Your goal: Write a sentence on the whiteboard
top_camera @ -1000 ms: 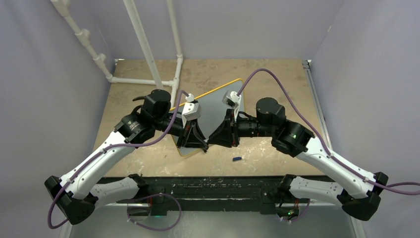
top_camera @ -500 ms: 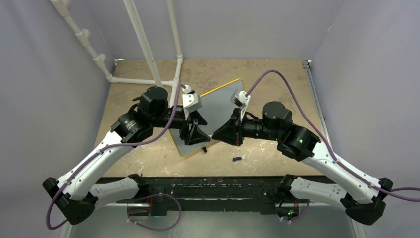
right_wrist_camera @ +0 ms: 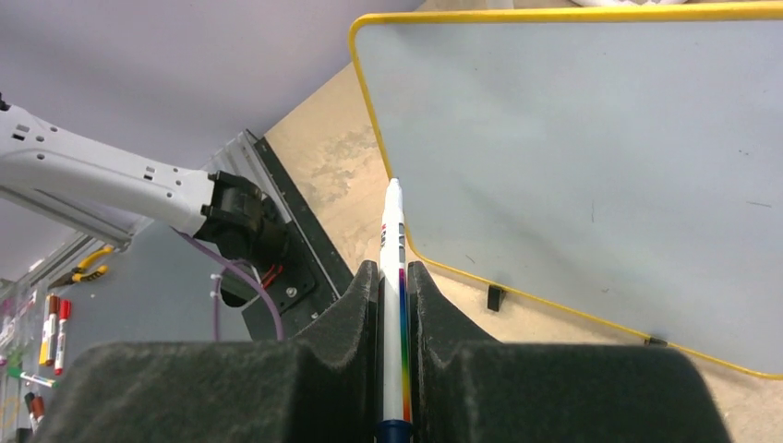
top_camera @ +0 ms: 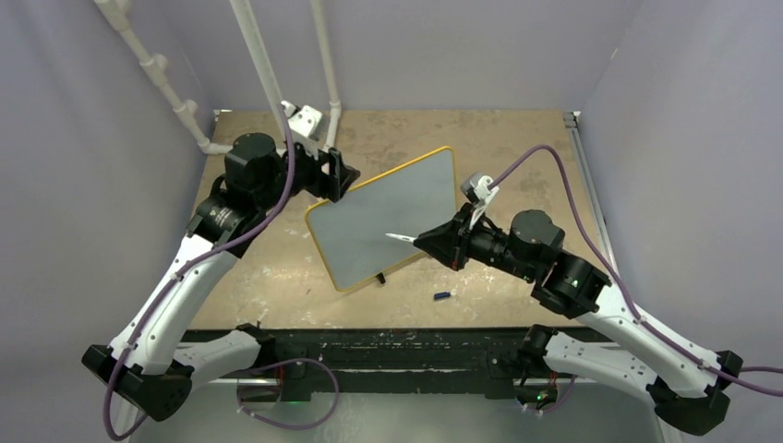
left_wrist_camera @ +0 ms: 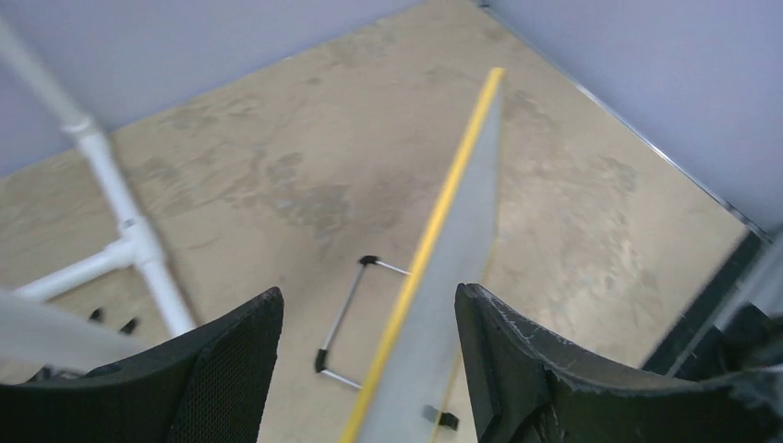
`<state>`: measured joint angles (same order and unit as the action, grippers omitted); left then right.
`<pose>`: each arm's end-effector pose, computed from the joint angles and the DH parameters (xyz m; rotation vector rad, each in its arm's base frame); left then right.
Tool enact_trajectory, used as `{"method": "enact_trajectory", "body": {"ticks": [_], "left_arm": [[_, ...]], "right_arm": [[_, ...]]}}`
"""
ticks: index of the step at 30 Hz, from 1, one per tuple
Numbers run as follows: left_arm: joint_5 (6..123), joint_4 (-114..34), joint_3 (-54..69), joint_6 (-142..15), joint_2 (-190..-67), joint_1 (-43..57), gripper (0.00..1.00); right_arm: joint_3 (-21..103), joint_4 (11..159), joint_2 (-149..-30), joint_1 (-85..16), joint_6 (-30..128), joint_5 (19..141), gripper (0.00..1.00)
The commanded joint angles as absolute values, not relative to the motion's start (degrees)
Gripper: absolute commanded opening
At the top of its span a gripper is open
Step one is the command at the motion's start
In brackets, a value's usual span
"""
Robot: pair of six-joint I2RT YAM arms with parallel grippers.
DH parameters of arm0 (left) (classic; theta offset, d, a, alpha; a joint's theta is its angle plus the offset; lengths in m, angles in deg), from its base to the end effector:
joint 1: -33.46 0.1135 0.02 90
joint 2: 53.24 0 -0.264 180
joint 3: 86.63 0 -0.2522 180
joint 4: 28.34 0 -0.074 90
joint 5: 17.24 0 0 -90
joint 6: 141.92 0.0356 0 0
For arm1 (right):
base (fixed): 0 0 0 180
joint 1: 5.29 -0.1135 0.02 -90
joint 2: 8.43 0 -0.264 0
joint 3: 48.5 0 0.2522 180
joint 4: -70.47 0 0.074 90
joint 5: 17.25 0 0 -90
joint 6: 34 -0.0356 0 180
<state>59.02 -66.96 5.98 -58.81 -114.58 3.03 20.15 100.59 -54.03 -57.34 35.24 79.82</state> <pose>0.1905 -0.1217 0.4323 0.5455 1.7527 -0.6772 0.1047 0.1414 0.3874 -0.5817 1.7118 1.0365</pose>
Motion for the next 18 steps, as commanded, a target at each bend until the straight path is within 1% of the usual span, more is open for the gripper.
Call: {"method": "enact_trajectory", "body": {"ticks": [1, 4, 10, 12, 18], "left_arm": [[66.24, -64.62, 6.55, -61.66, -114.76, 7.60, 0.67], [71.95, -65.58, 9.69, -62.39, -112.71, 8.71, 0.68], [87.36, -70.34, 16.13, -67.77, -104.66, 9.29, 0.68], [87.52, -71.72, 17.58, -69.54, -101.26, 9.29, 0.68], [79.71, -73.86, 20.94, -68.74, -94.43, 9.29, 0.69]], "right_arm": [[17.06, 91.90, -51.61, -57.23, 33.66, 79.35, 0.00], [13.43, 85.57, -49.61, -57.23, 32.90, 80.16, 0.00], [7.54, 73.71, -48.47, -57.57, 32.28, 81.04, 0.00], [6.19, 70.57, -48.90, -58.44, 32.35, 80.14, 0.00], [3.60, 63.42, -52.38, -63.53, 33.36, 73.22, 0.00]]}}
